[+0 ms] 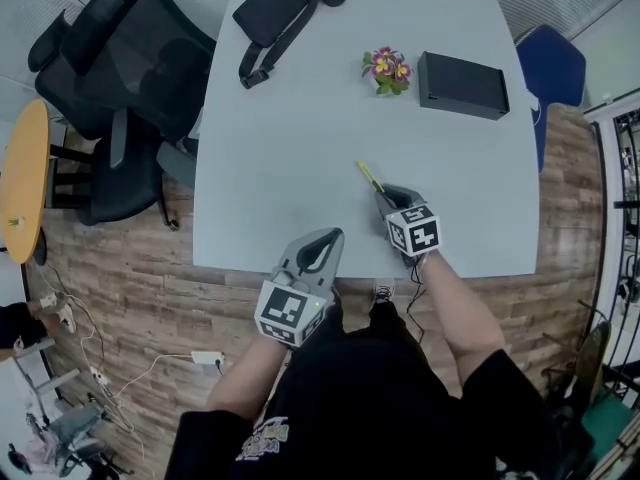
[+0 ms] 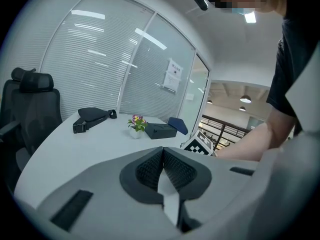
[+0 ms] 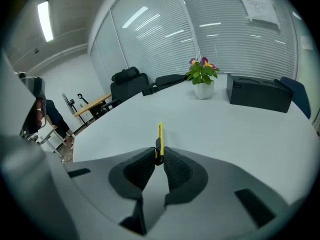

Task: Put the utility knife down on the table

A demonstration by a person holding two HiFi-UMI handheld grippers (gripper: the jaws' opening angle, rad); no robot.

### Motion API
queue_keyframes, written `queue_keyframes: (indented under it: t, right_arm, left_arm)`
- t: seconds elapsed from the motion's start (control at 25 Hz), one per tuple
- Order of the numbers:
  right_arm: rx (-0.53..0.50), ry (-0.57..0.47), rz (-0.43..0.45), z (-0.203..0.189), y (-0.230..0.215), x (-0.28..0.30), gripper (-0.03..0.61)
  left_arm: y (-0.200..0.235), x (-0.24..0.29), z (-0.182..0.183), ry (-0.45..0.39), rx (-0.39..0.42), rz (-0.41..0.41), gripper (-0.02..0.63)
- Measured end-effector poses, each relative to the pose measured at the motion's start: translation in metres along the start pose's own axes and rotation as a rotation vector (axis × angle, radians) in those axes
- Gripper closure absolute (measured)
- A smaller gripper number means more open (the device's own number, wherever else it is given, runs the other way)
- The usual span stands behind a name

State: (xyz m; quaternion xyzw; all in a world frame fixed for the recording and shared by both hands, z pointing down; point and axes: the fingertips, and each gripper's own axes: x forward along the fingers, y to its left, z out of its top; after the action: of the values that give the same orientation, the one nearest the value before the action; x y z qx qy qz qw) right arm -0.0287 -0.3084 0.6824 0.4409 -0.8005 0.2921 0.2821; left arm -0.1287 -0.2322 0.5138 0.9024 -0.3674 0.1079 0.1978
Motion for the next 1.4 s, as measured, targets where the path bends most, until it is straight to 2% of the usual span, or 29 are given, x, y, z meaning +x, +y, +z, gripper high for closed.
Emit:
queue_keyframes:
  t: [0.44, 0.64, 0.84, 1.08, 1.2, 1.4]
  right_arm:
    - [-0.011, 0.114, -0.032, -0.030, 0.004, 0.018, 0.520]
    - [-0.015, 0.110, -0.046, -0.032, 0.004, 0.019, 0.518]
    - [-0.013, 0.075, -0.043, -0.027, 0.004, 0.010, 0.471]
    - [-0.014, -0.052, -0.018, 0.003, 0.005, -0.035, 0.491]
    - [-0.011, -0.169, 0.006, 0.028, 0.006, -0.075, 0.575]
    - [-0.026, -0.387, 0.096, 0.071, 0.013, -0.157, 0.575]
  left_arm:
    - [0.005, -0.008, -0.009, 0.015, -0.005, -0.015, 0.609]
    - [0.003, -0.013, -0.011, 0.018, -0.001, -0.011, 0.609]
    - [-0.002, -0.016, -0.007, 0.009, 0.009, -0.007, 0.609]
    - [-0.023, -0.013, 0.004, -0.019, 0.025, 0.001, 0.609]
    - [-0.039, -0.008, 0.012, -0.041, 0.039, 0.004, 0.609]
    - [-0.074, 0.001, 0.028, -0.085, 0.059, 0.022, 0.609]
